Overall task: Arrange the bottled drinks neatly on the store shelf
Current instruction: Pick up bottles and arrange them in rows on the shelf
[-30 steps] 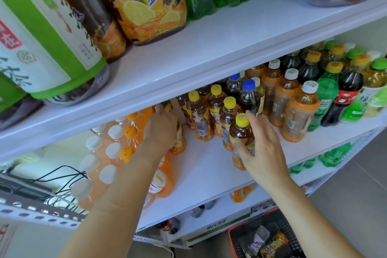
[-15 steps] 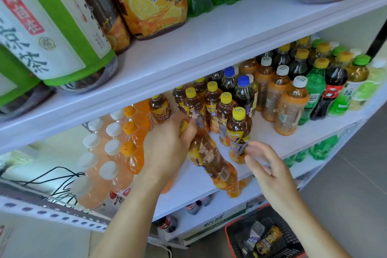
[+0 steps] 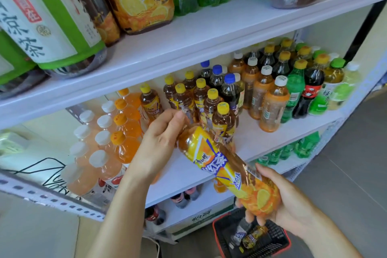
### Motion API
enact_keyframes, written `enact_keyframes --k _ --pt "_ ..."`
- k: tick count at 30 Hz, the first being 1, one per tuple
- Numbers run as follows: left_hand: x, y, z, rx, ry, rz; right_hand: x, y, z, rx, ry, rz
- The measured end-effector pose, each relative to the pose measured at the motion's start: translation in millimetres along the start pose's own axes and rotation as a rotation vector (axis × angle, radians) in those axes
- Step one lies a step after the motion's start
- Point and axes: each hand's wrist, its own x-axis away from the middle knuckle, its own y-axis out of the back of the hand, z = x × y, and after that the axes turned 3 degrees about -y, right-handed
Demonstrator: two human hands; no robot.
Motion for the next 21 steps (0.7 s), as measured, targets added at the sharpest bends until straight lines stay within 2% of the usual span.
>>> enact_keyframes --k 2,5,7,9,12,14,19,21 --pt "6 -3 -5 0.066 0.031 0.048 7 6 4 -0.024 -0.080 0.055" --pt "14 -13 -9 0.086 -0.005 -0.015 8 11 12 0.083 -0.066 0.032" --pt "16 -24 -10 0.091 -0.017 -0.114 12 15 12 0.071 0.016 0.078" --pt "17 -33 -11 0.112 0.010 -0.234 21 19 9 -0.066 0.186 0.181" --pt "19 -40 -9 0.113 0.060 -0.365 30 33 8 -0.092 0.309 0.153" --pt "21 -38 -10 0.084 0.049 -0.346 36 35 12 -0.073 0.288 0.122" --pt "27 -25 -16 0.083 0.014 -0.115 40 36 23 0.080 0.120 0.011" --pt "27 -26 -19 0.082 -0.013 -0.115 38 42 27 0.115 0.064 0.021"
